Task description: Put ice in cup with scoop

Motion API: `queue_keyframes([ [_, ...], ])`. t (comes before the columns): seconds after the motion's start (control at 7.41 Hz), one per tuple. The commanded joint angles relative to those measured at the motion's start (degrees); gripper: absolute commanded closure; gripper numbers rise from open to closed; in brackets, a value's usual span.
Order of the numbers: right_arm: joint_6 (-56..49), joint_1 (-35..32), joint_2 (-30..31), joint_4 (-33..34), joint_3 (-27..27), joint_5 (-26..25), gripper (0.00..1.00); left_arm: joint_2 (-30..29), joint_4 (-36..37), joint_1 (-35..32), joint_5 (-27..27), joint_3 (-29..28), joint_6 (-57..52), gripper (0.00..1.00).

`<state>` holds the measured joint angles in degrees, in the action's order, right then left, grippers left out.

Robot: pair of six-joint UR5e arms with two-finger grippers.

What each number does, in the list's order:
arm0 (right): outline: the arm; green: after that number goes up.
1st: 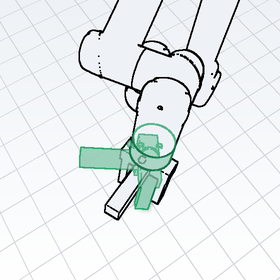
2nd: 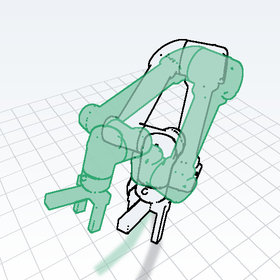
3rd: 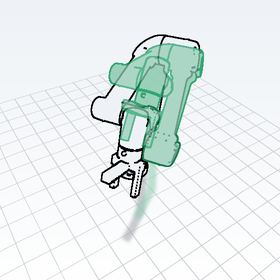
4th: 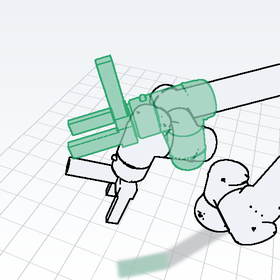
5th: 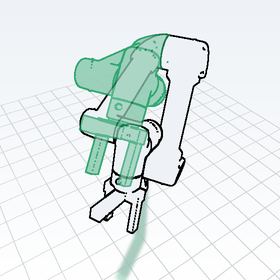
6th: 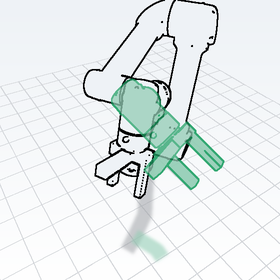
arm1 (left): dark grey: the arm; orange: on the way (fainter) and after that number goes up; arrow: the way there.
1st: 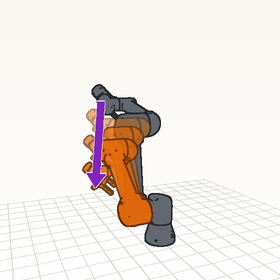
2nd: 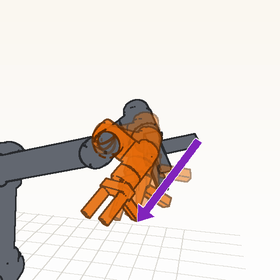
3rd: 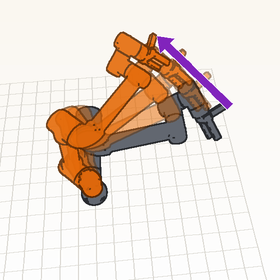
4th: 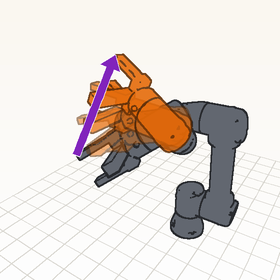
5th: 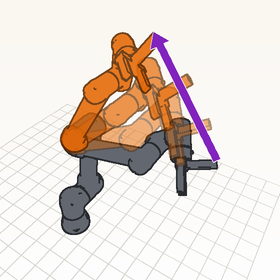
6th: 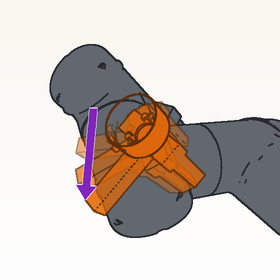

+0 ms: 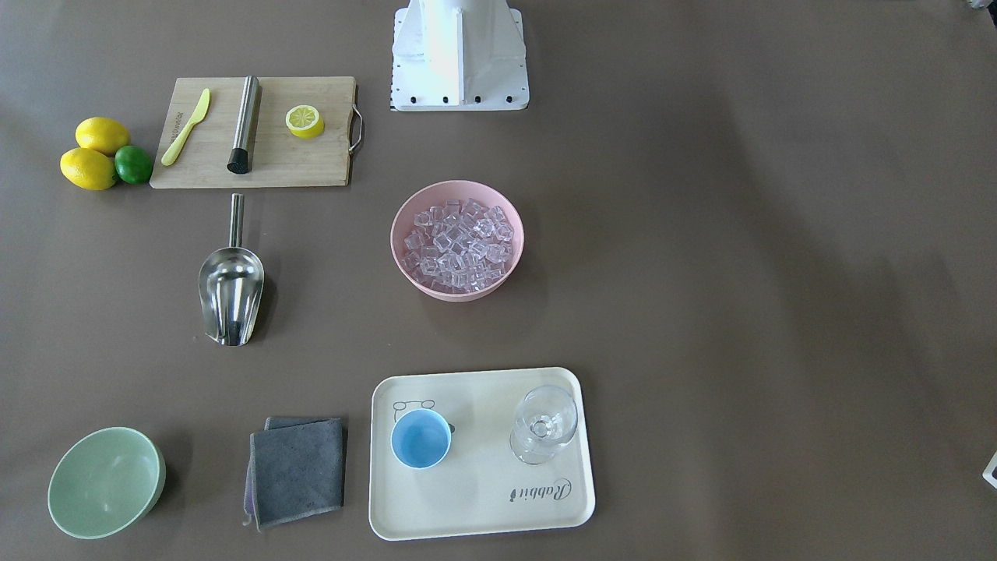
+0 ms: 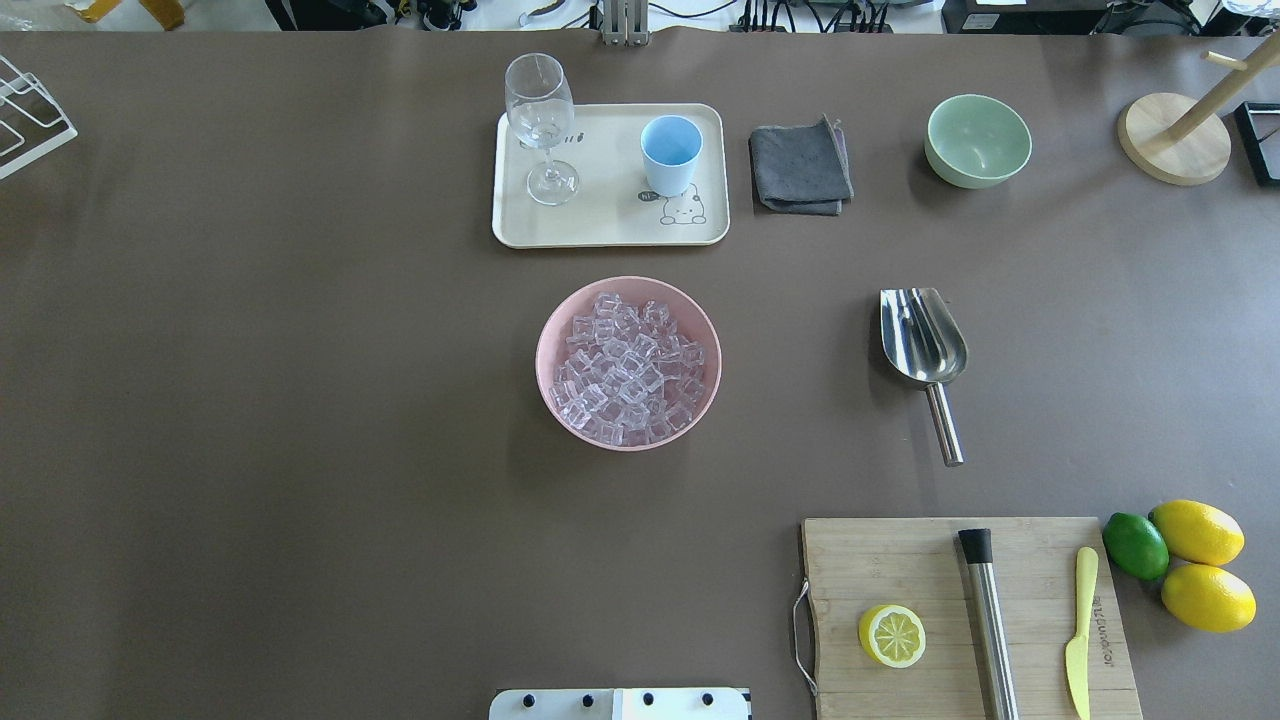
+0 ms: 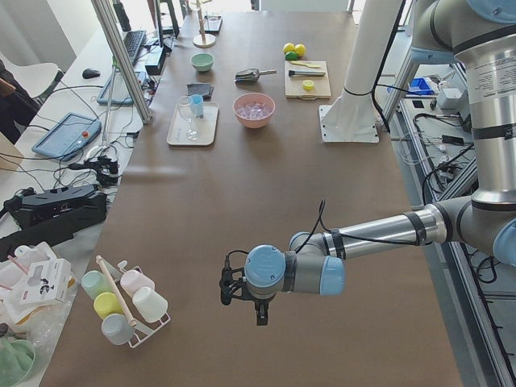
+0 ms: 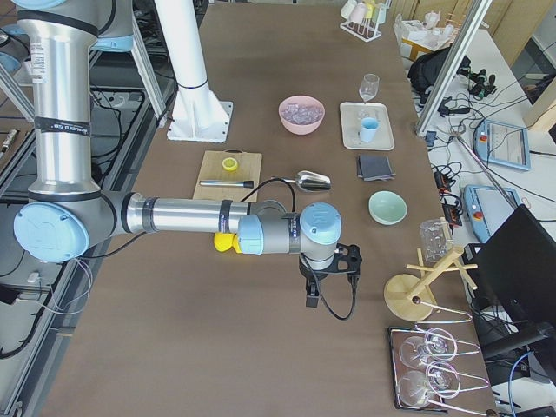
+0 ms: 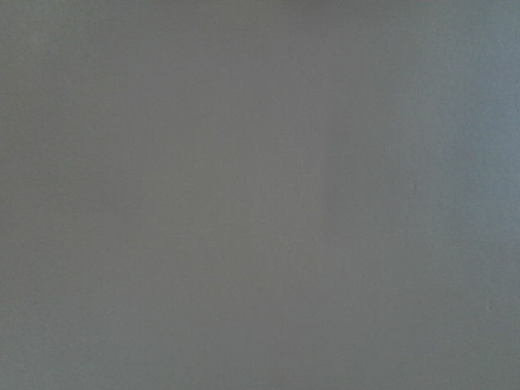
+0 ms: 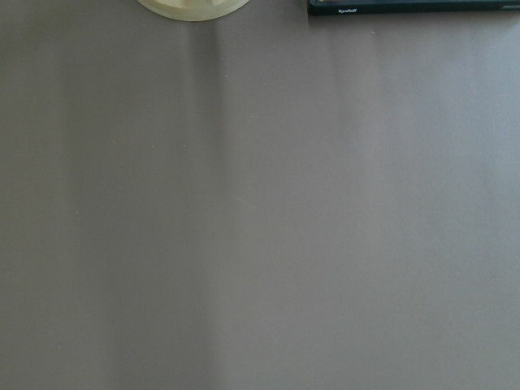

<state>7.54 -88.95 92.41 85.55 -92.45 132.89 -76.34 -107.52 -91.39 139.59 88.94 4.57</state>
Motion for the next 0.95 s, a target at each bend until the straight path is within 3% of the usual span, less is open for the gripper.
queue_keyframes([
  [0.0, -0.07, 0.09, 0.49, -0.21, 0.26, 0.0, 0.0, 0.75, 0.47, -0.01, 0.25, -0.26, 0.0, 0.02],
  [0.81, 1.67, 0.09, 0.41, -0.12, -1.23, -0.17, 0.0, 1.45, 1.79, 0.16, -0.19, 0.36, 0.34, 0.02],
])
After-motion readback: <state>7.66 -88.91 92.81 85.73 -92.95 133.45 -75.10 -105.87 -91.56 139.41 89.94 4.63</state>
